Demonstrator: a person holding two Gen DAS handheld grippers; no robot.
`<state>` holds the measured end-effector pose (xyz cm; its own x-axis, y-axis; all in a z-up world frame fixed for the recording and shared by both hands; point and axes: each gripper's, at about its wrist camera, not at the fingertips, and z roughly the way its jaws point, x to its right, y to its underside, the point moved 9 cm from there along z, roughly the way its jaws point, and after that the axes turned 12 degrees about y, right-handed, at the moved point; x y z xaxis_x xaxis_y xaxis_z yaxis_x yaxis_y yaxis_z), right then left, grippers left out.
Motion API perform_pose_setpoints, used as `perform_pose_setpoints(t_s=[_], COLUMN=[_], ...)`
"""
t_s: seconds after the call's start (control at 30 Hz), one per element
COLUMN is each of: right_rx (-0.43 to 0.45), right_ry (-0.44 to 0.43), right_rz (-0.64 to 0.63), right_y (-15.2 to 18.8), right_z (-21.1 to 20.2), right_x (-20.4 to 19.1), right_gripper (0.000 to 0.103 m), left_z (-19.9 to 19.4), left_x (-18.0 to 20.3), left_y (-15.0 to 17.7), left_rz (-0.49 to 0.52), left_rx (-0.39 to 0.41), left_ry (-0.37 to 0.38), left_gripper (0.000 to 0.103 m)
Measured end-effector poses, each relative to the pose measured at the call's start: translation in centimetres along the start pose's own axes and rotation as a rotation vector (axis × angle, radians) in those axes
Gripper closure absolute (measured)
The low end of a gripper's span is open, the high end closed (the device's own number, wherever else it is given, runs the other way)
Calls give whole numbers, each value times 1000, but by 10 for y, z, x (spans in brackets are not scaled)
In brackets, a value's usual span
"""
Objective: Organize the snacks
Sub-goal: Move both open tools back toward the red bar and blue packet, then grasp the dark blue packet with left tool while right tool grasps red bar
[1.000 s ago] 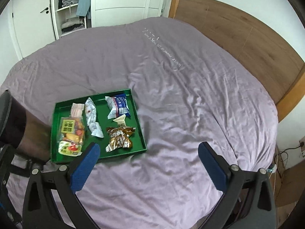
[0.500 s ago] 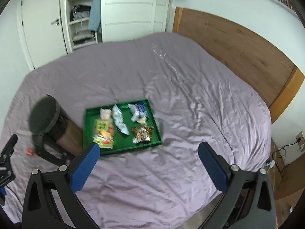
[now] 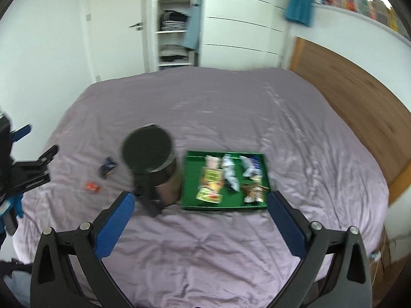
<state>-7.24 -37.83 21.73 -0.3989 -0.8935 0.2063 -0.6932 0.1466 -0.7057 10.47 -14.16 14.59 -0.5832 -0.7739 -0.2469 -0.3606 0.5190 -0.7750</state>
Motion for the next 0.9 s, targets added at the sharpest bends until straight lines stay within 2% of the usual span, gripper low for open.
perform_pose_setpoints(t_s=[0.33,0.6,0.8,0.9], right_rx=[-15,-87,-171,-213], right_ry=[-243,-425,-520,-545], right_rz=[-178,-279,-306,-293], right_y=[-1,23,52,67], right_z=[6,41,90,116], right_x=[-121,-213,-268,-285], right_gripper=[0,0,0,0], left_z=[16,35,61,87], left_x=[-45,-71,-90,-89], left_y=[50,111,148,153], left_rz=[-131,-244,-293,-281], left_rx=[-138,-272,-356,-369], left_ry=[-55,-84,-58,-8], left_gripper=[8,8,8,8])
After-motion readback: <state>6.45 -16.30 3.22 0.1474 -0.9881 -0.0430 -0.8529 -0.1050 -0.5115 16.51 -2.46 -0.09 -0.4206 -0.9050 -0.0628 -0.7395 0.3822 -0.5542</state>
